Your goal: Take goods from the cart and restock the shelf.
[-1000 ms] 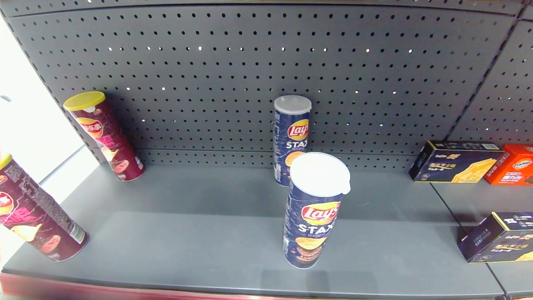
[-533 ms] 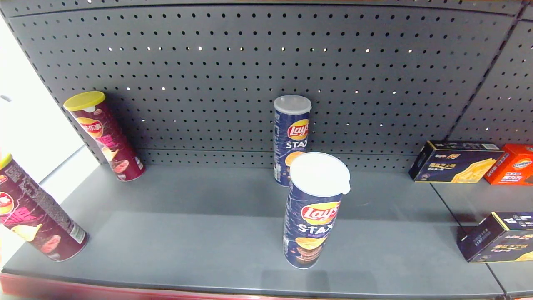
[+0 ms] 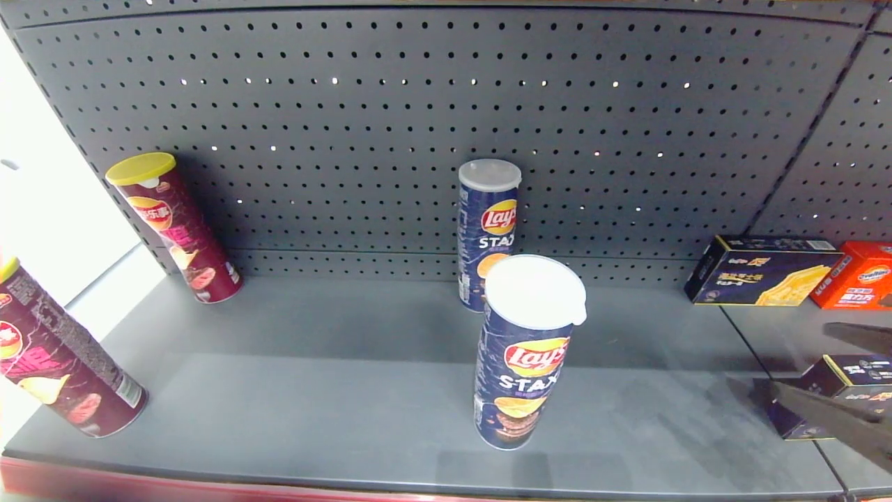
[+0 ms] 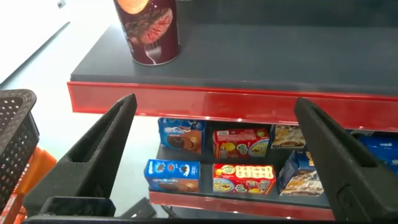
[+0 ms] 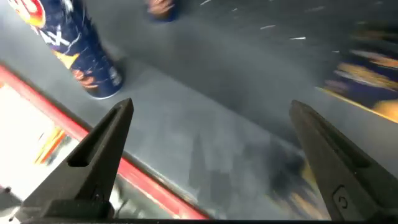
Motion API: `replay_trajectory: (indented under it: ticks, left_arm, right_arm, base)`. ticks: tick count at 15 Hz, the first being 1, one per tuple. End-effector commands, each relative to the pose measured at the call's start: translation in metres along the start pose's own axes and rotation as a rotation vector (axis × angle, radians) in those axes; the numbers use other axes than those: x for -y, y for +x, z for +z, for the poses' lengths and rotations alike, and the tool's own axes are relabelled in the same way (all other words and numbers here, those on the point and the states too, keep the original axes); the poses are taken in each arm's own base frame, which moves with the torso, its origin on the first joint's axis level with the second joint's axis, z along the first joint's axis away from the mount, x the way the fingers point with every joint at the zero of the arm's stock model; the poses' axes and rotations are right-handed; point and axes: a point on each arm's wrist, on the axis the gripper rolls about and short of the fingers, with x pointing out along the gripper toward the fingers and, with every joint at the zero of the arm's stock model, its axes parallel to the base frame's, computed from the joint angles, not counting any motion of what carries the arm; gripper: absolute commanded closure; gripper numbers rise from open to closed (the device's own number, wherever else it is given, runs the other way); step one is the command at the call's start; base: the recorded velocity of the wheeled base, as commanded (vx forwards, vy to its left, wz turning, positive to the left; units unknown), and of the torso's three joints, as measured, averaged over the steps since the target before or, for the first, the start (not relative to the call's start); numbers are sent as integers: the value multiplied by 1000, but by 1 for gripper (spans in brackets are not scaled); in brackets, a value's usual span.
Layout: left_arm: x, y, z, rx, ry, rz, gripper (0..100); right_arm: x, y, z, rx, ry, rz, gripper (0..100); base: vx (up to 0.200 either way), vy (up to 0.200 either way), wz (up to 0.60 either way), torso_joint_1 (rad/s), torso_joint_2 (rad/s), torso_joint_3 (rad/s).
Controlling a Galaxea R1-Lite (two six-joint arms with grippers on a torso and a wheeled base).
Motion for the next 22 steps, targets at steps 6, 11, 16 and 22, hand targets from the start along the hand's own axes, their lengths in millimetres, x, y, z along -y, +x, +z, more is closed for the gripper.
replay_trajectory:
  ticks: [6, 11, 16, 22]
  left_arm:
    - [0, 0, 0, -4, -1, 0, 0]
    - [0, 0, 0, -4, -1, 0, 0]
    - [0, 0, 0, -4, -4, -2, 0]
    - [0, 0, 0, -2, -10, 1, 0]
  right_arm:
    - [-20, 92, -26, -215, -21, 187, 0]
    - [-27, 111, -29, -245, -40, 206, 0]
    - [-29, 136, -18, -239, -46, 213, 0]
    - [-45, 151, -15, -246, -71, 247, 0]
  base:
    - [0, 0, 0, 0, 0, 0]
    - [0, 0, 0, 0, 0, 0]
    - [0, 0, 0, 0, 0, 0]
    - [0, 0, 0, 0, 0, 0]
